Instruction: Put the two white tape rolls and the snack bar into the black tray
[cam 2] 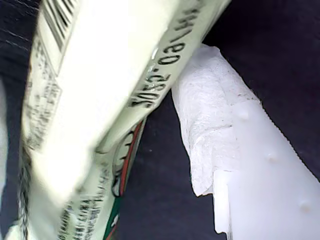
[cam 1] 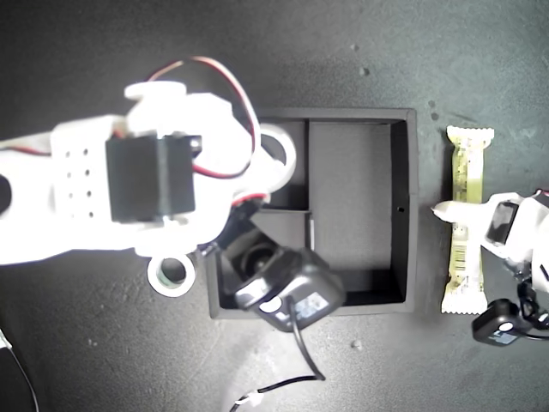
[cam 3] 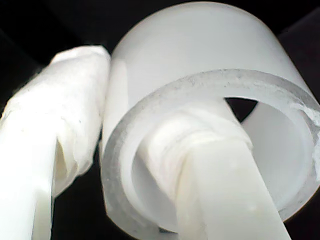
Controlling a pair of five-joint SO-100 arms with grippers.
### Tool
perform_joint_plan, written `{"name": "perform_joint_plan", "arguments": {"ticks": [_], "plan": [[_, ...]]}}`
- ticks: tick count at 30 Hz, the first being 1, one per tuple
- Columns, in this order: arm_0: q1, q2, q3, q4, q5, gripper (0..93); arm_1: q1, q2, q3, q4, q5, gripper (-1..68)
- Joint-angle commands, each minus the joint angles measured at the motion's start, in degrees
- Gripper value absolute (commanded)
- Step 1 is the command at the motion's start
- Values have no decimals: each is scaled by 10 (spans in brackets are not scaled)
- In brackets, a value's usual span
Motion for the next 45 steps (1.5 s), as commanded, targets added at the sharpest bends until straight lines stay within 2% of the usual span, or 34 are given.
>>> {"name": "perform_joint_plan", "arguments": {"ticks": [1,4,6,12,16,18,23,26,30,33,36,40,41,45], "plan": [[10,-4,-16,11,-18,8,5,-22,-29,-18,-32,143],[13,-25,-14,11,-28,8,11,-19,-54,25,-49,73],[14,-40,-14,11,-35,8,4,-15,-102,86,-67,48],[12,-65,-18,11,-45,10,-52,-19,-347,323,-133,21],[10,-82,-31,11,-47,10,-76,-22,-483,403,-167,19],[10,-102,-53,11,-47,12,-83,-22,-536,394,-187,23],[9,-161,-134,11,-46,9,-62,-37,-518,212,-223,36],[6,-170,-139,11,-49,8,-38,-90,-517,150,-221,29],[4,-166,-121,11,-54,15,-11,-189,-575,131,-211,26],[3,-155,-98,11,-61,98,-1,-247,-613,133,-210,30],[5,-137,-70,11,-66,173,-1,-266,-626,145,-210,69],[13,-98,-29,11,-76,244,-12,-266,-645,200,-216,223],[16,-86,-24,11,-76,246,-16,-266,-657,223,-220,253],[27,27,38,11,-76,243,-26,-266,-722,374,-235,300]]}}
